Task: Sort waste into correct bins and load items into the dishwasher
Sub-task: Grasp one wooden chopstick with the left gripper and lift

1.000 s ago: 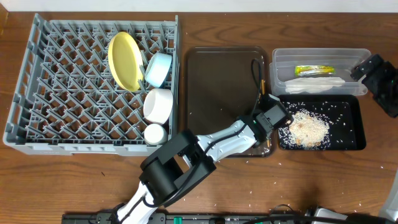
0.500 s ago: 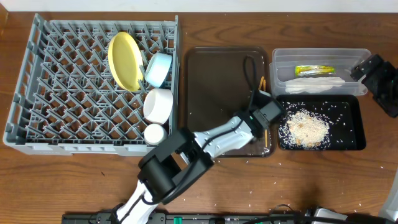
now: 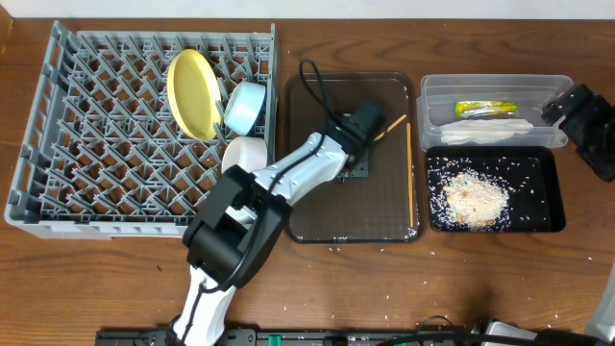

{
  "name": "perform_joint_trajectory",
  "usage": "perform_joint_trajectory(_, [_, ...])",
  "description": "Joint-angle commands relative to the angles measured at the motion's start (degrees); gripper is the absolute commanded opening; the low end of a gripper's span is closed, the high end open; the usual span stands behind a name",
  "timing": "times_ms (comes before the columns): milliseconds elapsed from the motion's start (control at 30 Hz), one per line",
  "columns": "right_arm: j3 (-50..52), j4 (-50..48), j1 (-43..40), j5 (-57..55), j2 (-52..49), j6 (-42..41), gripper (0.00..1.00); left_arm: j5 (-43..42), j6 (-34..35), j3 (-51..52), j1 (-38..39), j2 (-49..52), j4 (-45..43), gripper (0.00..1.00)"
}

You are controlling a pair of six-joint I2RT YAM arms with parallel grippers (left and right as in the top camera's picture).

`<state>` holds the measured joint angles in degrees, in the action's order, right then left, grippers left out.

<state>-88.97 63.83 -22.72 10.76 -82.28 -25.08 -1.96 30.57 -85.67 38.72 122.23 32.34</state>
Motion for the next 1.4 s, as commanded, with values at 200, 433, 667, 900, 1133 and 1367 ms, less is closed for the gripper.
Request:
perform_joint_trajectory(200, [0.11,0.07,-0.20,0.42,0.20,-0.61,0.99,-3.61,-8.24,1.31,4.42,2.19,-3.72,0.37])
perform_joint_trajectory(433, [0.11,0.07,-0.20,0.42,0.20,-0.61,0.99,5.27,-17.03,1.31,7.23,2.34,-10.69,0.37])
perform_joint_trajectory(667, [0.11,0.07,-0.20,0.42,0.20,-0.59,0.99,5.44,-16.98,1.18,7.23,5.88,-11.67,0.36])
perform_joint_trajectory(900, [0.11,0.07,-0.20,0.42,0.20,-0.61,0.99,5.53,-16.50,0.00,7.23,5.79,-9.49,0.07])
perform_joint_trajectory(1133, [0.11,0.07,-0.20,0.42,0.20,-0.61,0.99,5.49,-16.37,-3.45,7.21,3.63,-1.66,0.07])
perform_joint_trajectory(1367, [0.11,0.07,-0.20,0.42,0.20,-0.61,0.99,5.51,-16.68,-5.44,6.95,-5.46,7.56,0.07])
